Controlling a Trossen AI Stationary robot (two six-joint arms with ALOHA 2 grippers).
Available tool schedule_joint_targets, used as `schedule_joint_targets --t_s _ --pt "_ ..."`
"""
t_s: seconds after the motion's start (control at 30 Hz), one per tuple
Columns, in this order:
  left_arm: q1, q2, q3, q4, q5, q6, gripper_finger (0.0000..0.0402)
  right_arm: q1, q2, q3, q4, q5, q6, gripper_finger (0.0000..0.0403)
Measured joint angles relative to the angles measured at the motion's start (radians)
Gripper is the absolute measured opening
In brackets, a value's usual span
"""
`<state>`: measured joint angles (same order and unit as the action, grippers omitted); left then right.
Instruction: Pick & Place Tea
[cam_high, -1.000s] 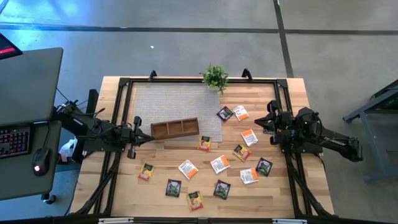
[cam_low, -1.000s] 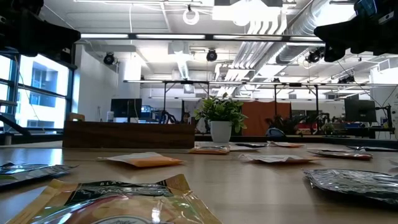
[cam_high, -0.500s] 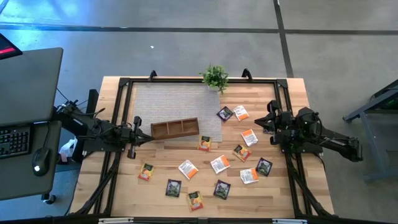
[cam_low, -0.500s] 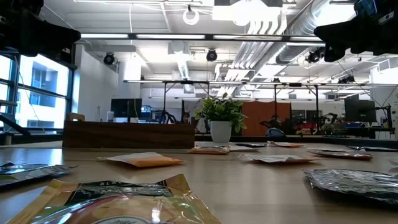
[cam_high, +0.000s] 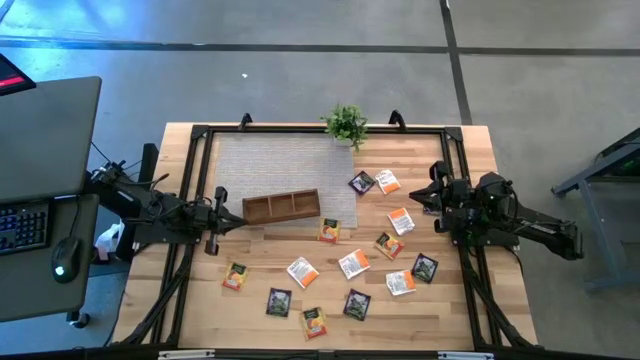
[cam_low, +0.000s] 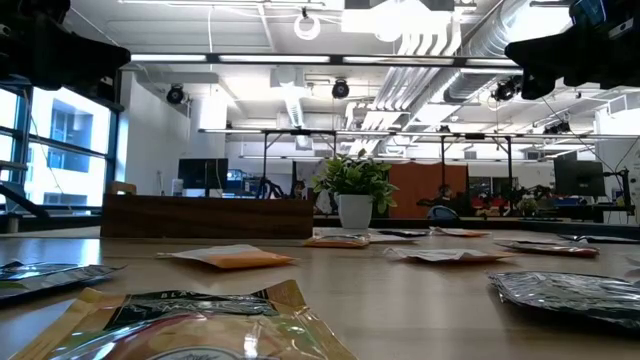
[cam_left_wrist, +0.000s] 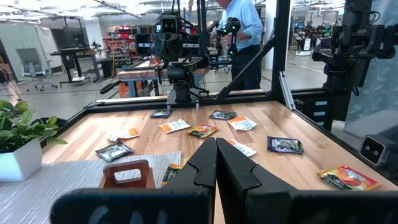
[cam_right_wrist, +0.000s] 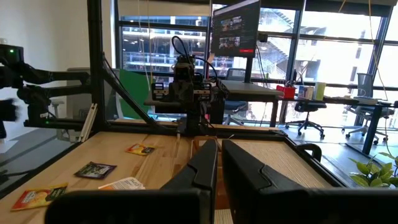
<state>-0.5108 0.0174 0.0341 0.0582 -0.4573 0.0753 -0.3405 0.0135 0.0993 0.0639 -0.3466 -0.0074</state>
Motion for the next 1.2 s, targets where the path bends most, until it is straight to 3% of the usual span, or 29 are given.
schedule_joint_targets --t_s 0.4,0.6,0.73,1.2 --pt "0.0 0.0 0.0 0.149 -0.025 -0.027 0.0001 0.0 0.0 0.0 0.0 0.0 0.0 0.0021" --pt "0.0 0.0 0.0 0.148 -0.047 -0.036 0.0001 0.0 0.0 0.0 0.0 0.0 0.0 0.0021" --pt "0.0 0.0 0.0 0.155 0.007 -0.134 0.0001 0.0 0.0 0.0 0.0 0.0 0.0 0.0021" --pt "0.0 0.0 0.0 0.178 -0.016 -0.105 0.0004 0.0 0.0 0.0 0.0 0.0 0.0 0.0021"
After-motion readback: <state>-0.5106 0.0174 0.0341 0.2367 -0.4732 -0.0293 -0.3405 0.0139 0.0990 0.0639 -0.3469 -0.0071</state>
